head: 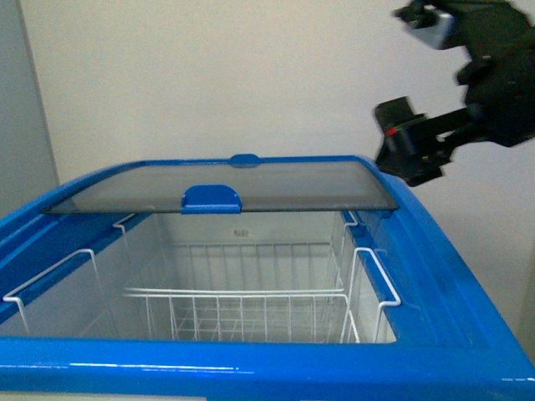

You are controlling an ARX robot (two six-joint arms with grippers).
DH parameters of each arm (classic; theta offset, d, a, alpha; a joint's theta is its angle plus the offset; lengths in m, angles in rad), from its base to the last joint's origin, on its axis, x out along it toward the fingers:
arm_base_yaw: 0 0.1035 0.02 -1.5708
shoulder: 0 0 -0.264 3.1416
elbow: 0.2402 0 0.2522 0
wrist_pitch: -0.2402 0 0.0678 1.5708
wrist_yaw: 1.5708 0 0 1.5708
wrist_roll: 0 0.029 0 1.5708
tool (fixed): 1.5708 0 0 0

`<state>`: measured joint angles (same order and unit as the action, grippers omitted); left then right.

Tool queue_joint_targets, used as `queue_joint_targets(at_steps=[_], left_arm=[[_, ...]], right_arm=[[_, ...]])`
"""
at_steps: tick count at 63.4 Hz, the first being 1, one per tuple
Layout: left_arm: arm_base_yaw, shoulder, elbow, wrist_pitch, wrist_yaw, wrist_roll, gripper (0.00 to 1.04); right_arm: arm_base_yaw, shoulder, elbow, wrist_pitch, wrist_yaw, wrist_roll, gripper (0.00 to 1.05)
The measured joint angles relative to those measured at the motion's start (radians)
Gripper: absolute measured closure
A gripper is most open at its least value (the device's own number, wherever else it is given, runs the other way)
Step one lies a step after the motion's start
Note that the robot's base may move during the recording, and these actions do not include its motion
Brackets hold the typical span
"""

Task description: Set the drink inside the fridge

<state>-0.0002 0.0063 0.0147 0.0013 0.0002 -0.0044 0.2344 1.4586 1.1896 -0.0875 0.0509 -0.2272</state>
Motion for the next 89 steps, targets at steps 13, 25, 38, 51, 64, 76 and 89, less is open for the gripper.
queue_joint_targets(at_steps=[13, 25, 38, 51, 64, 76, 89], left_arm=[[0.0, 0.0, 0.0, 0.0, 0.0, 0.0, 0.08], [0.0, 0.0, 0.0, 0.0, 0.0, 0.0, 0.08], [0.0, -0.002, 0.0, 0.0, 0.0, 0.0, 0.08], [0.0, -0.002, 0.0, 0.0, 0.0, 0.0, 0.08], [0.0, -0.002, 0.0, 0.0, 0.0, 0.0, 0.08], [0.0, -0.002, 0.0, 0.0, 0.0, 0.0, 0.08], [0.0, -0.002, 0.0, 0.0, 0.0, 0.0, 0.08]], right_arm=[[-0.033, -0.484, -0.315, -0.207, 0.181, 0.288, 0.07], [0.007, -1.155, -0.719, -0.04, 0.177, 0.261, 0.4], [-0.19, -1.249, -0.927, 0.01, -0.035, 0.233, 0.85], [-0.23, -1.318, -1.022, 0.048, -0.049, 0.23, 1.02], [-0.231, -1.361, -1.078, 0.066, -0.049, 0.23, 1.02], [-0.231, -1.384, -1.109, 0.073, -0.049, 0.23, 1.02], [-0.232, -1.408, -1.138, 0.079, -0.049, 0.23, 1.02]])
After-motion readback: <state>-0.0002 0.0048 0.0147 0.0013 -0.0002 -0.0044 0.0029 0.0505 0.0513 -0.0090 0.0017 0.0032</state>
